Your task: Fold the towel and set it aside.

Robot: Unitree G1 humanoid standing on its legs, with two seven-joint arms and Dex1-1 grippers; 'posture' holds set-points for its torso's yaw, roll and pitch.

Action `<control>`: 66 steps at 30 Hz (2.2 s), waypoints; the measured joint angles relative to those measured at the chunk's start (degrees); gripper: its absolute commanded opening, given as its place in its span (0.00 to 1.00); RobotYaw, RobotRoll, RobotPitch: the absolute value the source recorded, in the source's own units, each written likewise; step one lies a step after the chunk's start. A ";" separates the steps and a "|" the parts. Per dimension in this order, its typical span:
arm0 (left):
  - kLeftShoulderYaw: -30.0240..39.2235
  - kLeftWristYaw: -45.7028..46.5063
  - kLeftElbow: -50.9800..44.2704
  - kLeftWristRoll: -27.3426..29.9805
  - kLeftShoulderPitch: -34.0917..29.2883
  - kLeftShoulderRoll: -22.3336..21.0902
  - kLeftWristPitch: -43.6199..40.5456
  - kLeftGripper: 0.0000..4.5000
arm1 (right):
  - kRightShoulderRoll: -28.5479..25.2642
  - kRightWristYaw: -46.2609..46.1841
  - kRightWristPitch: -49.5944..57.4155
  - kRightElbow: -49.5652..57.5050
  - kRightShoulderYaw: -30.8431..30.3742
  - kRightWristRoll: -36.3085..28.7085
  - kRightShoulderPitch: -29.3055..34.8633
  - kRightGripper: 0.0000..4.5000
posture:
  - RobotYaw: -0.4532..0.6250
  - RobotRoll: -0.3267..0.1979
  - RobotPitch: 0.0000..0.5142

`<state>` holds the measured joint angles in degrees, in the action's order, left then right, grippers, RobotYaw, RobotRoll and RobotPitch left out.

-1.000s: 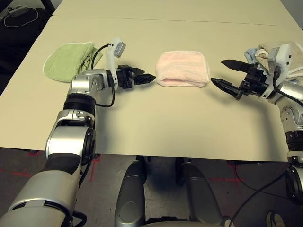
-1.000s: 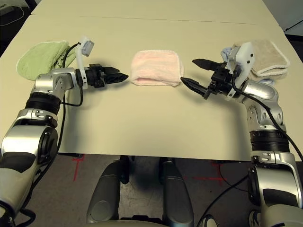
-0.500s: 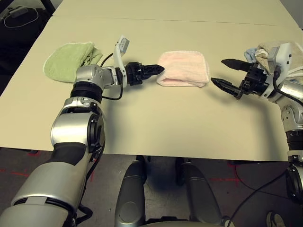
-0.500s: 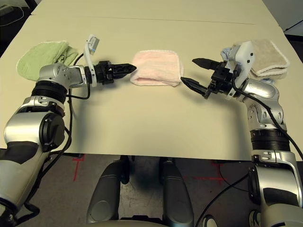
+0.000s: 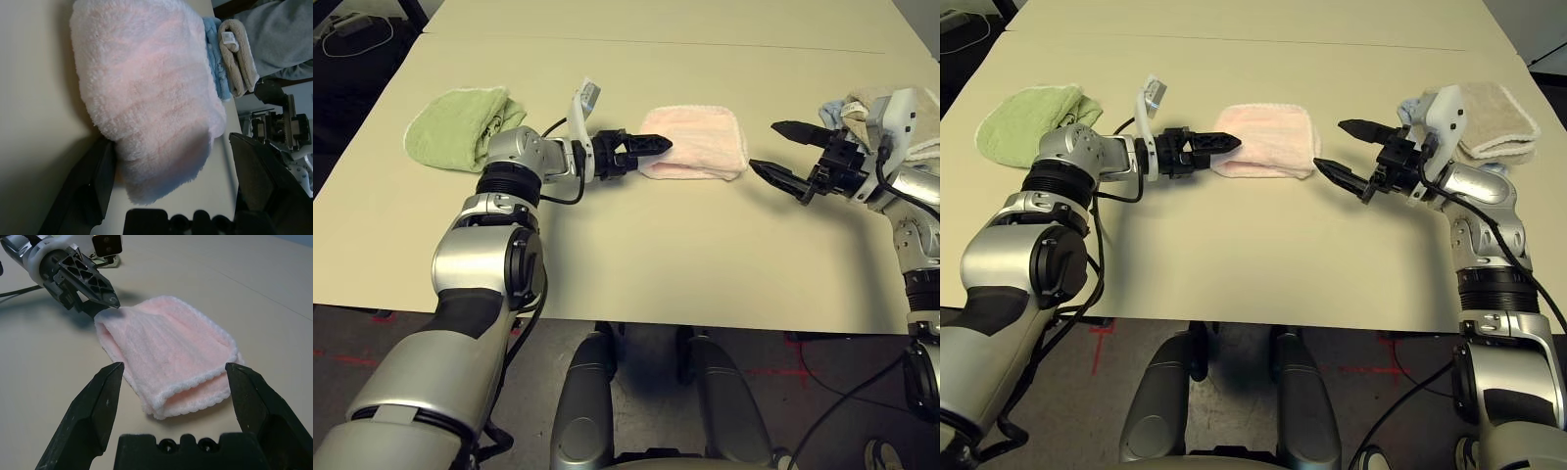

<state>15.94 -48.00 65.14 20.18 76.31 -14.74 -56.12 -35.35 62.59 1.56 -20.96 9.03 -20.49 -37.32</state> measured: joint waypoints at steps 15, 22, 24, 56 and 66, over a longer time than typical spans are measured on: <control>3.81 5.89 2.60 1.00 0.57 0.98 3.08 0.01 | 0.00 -0.28 0.00 0.00 0.00 0.38 0.04 1.00 | 0.46 0.62 0.50; 4.35 5.94 2.81 1.03 0.78 0.46 3.11 0.01 | 0.06 -0.29 -0.01 -0.01 0.00 0.45 0.04 1.00 | 0.46 0.62 0.49; 4.44 5.94 2.81 1.06 0.80 0.03 3.09 0.01 | 0.09 -0.32 -0.03 -0.11 -0.01 0.46 0.03 1.00 | 0.46 0.62 0.48; 7.71 6.86 -8.00 7.00 0.21 -10.30 -3.98 0.01 | 1.83 -0.96 3.72 -2.36 0.14 -1.51 -0.02 1.00 | 0.53 0.62 0.44; 12.41 12.22 -19.81 10.76 -2.45 -12.48 -2.53 0.01 | 2.47 -0.44 3.43 -3.99 -1.21 -0.87 -1.45 1.00 | 0.55 0.62 0.45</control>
<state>28.36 -35.78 45.34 30.95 73.85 -27.22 -58.66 -32.88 62.15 4.99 -24.95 7.81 -21.36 -38.77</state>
